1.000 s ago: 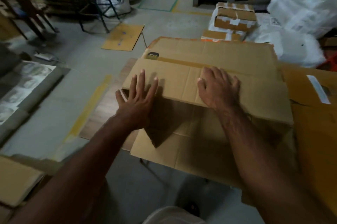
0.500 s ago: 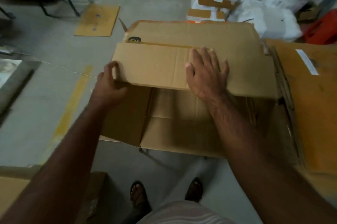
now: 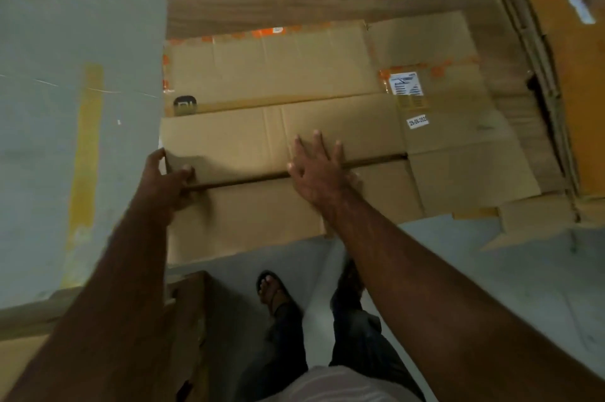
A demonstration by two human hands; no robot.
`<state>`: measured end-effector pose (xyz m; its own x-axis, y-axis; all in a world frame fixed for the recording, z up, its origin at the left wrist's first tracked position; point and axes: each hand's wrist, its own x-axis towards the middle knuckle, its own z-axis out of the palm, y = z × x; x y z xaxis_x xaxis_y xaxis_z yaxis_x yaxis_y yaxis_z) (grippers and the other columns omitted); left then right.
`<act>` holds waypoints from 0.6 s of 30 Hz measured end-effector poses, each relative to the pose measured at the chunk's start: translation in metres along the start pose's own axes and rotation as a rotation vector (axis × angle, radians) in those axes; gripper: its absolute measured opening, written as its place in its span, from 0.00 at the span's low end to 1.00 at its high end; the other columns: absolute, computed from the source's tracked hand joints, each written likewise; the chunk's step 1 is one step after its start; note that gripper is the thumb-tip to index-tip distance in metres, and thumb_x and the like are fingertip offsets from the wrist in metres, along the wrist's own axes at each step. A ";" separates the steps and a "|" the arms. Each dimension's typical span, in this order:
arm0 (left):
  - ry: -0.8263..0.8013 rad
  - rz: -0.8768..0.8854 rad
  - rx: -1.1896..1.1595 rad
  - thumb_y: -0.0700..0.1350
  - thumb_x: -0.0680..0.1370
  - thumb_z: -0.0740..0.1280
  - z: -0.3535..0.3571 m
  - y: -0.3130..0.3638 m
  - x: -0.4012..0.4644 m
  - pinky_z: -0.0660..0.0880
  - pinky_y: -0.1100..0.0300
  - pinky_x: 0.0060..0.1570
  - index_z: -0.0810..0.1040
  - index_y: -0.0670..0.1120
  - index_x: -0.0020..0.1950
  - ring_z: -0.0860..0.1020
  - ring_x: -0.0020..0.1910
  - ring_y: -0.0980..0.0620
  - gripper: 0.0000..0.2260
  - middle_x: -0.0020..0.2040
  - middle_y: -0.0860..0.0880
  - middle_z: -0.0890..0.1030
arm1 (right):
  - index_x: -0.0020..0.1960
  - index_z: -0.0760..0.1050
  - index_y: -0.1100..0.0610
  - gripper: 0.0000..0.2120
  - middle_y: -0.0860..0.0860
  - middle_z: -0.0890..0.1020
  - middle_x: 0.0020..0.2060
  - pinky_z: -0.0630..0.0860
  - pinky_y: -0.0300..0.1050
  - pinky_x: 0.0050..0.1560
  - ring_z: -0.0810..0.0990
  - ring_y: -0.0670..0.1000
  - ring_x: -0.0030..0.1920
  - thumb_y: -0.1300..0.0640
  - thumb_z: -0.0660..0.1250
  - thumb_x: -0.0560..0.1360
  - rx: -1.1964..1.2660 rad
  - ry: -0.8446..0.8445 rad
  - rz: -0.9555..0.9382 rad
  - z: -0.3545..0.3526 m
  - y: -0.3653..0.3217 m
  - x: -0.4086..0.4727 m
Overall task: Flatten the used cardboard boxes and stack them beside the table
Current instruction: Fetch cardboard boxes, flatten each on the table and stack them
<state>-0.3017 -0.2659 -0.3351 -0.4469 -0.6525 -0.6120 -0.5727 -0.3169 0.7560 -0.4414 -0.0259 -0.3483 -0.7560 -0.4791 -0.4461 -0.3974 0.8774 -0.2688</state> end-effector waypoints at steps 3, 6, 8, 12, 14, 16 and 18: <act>-0.009 0.012 -0.038 0.41 0.80 0.71 0.001 -0.026 0.010 0.80 0.49 0.35 0.65 0.59 0.75 0.80 0.56 0.41 0.28 0.63 0.42 0.78 | 0.83 0.43 0.41 0.30 0.49 0.43 0.83 0.48 0.79 0.73 0.39 0.64 0.81 0.41 0.49 0.84 -0.024 0.014 0.017 0.022 0.006 -0.001; -0.037 0.047 -0.049 0.42 0.79 0.71 -0.006 -0.028 0.014 0.77 0.53 0.36 0.67 0.59 0.75 0.81 0.53 0.44 0.28 0.61 0.43 0.79 | 0.83 0.43 0.38 0.31 0.48 0.44 0.83 0.52 0.78 0.72 0.39 0.65 0.81 0.45 0.53 0.84 -0.012 0.042 0.022 0.024 0.012 -0.001; -0.066 0.057 -0.056 0.43 0.79 0.72 -0.012 -0.025 0.008 0.76 0.52 0.39 0.67 0.61 0.75 0.80 0.53 0.46 0.28 0.62 0.42 0.80 | 0.83 0.41 0.41 0.33 0.53 0.48 0.84 0.49 0.75 0.76 0.42 0.64 0.82 0.49 0.53 0.83 -0.105 0.101 -0.092 0.022 0.020 0.005; -0.170 0.071 -0.091 0.44 0.78 0.73 -0.020 -0.017 -0.018 0.77 0.47 0.47 0.62 0.64 0.77 0.77 0.60 0.42 0.33 0.66 0.44 0.76 | 0.84 0.50 0.49 0.35 0.58 0.58 0.81 0.48 0.69 0.78 0.50 0.62 0.82 0.60 0.60 0.80 -0.179 0.156 -0.320 0.008 0.045 0.039; -0.221 0.059 -0.152 0.43 0.78 0.73 -0.012 -0.013 -0.034 0.77 0.45 0.49 0.60 0.66 0.77 0.77 0.61 0.43 0.35 0.66 0.47 0.75 | 0.83 0.56 0.47 0.36 0.60 0.63 0.79 0.56 0.66 0.77 0.57 0.65 0.80 0.64 0.62 0.78 -0.139 0.240 -0.305 -0.010 0.050 0.053; -0.277 0.060 -0.183 0.41 0.78 0.73 0.010 -0.012 -0.054 0.78 0.44 0.50 0.60 0.65 0.75 0.77 0.59 0.45 0.34 0.64 0.50 0.77 | 0.81 0.61 0.51 0.32 0.63 0.68 0.76 0.60 0.58 0.77 0.62 0.65 0.78 0.63 0.60 0.78 -0.105 0.279 -0.243 -0.028 0.043 0.063; -0.303 0.060 -0.236 0.39 0.79 0.71 0.045 -0.019 -0.078 0.79 0.42 0.51 0.63 0.62 0.71 0.79 0.58 0.45 0.29 0.63 0.49 0.78 | 0.81 0.62 0.55 0.30 0.64 0.69 0.75 0.62 0.55 0.75 0.63 0.64 0.78 0.52 0.52 0.79 -0.029 0.254 -0.165 -0.044 0.021 0.067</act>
<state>-0.2870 -0.1777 -0.3127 -0.6779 -0.4527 -0.5793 -0.3814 -0.4572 0.8035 -0.5232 -0.0382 -0.3464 -0.7846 -0.5963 -0.1699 -0.5374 0.7907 -0.2933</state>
